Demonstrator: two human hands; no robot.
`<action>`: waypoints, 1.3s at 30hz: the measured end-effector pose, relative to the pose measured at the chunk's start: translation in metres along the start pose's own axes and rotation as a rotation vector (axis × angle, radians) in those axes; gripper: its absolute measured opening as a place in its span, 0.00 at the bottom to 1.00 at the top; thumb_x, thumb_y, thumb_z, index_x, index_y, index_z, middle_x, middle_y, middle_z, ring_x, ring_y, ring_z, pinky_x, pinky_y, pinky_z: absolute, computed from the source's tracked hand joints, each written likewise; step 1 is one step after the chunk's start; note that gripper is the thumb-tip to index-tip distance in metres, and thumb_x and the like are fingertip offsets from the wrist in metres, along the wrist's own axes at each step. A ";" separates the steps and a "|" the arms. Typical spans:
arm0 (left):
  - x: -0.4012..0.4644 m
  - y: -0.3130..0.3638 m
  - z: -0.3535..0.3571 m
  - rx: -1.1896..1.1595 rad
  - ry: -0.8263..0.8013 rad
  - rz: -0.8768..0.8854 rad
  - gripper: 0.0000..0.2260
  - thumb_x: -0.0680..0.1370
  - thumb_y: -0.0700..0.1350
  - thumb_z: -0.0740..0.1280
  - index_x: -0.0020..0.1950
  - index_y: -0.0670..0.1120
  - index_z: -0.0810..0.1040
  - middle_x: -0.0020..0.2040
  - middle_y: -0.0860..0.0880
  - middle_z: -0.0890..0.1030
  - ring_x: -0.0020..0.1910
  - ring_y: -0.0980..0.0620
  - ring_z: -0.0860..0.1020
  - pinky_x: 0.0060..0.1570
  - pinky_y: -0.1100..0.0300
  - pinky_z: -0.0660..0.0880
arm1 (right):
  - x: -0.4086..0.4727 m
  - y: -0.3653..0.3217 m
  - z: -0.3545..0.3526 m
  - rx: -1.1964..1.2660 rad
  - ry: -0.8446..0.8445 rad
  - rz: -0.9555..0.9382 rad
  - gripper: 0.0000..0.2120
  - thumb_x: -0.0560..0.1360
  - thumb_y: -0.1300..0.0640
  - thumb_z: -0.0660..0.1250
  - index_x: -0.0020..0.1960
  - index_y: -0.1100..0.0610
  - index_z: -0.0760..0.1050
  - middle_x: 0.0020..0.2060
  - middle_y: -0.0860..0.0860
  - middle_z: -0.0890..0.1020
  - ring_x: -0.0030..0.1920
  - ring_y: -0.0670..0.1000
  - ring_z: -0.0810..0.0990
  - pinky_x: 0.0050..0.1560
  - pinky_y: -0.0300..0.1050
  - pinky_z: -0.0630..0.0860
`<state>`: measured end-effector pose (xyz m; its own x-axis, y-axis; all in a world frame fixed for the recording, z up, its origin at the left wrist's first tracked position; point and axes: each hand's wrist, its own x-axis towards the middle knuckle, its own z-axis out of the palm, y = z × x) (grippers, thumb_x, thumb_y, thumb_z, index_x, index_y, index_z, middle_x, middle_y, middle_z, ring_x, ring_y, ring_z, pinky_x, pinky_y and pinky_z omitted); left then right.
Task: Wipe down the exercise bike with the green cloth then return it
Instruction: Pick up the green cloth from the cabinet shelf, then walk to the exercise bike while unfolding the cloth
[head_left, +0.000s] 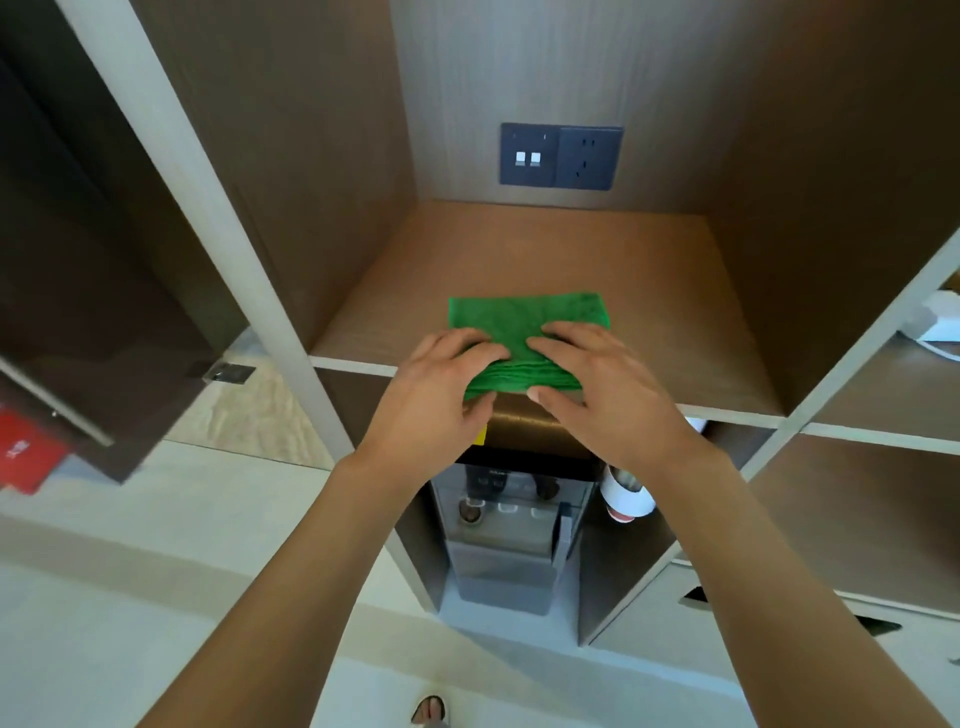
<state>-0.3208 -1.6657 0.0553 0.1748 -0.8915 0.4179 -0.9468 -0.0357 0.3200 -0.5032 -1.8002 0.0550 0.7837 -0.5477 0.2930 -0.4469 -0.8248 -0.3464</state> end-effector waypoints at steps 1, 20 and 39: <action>-0.004 0.002 0.000 0.011 0.010 -0.006 0.20 0.76 0.39 0.74 0.68 0.47 0.81 0.66 0.49 0.80 0.65 0.45 0.76 0.67 0.51 0.74 | -0.002 0.000 0.001 -0.003 0.005 -0.015 0.27 0.80 0.48 0.72 0.77 0.52 0.74 0.76 0.51 0.74 0.77 0.55 0.70 0.80 0.55 0.65; -0.160 -0.018 -0.083 0.225 0.214 -0.294 0.13 0.72 0.38 0.73 0.56 0.46 0.80 0.49 0.48 0.81 0.44 0.44 0.78 0.38 0.49 0.78 | -0.017 -0.143 0.043 0.022 0.018 -0.364 0.21 0.75 0.67 0.72 0.67 0.56 0.81 0.61 0.53 0.84 0.61 0.59 0.80 0.61 0.61 0.78; -0.577 -0.086 -0.239 0.206 0.490 -0.910 0.14 0.72 0.36 0.72 0.54 0.50 0.79 0.48 0.57 0.78 0.44 0.53 0.74 0.37 0.53 0.76 | -0.137 -0.526 0.208 0.214 -0.385 -0.762 0.19 0.77 0.67 0.68 0.63 0.51 0.83 0.55 0.45 0.83 0.55 0.54 0.79 0.50 0.52 0.77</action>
<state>-0.2755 -1.0403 -0.0096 0.8894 -0.2118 0.4052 -0.4232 -0.7167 0.5543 -0.2855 -1.2619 0.0122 0.9441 0.2581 0.2052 0.3171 -0.8814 -0.3503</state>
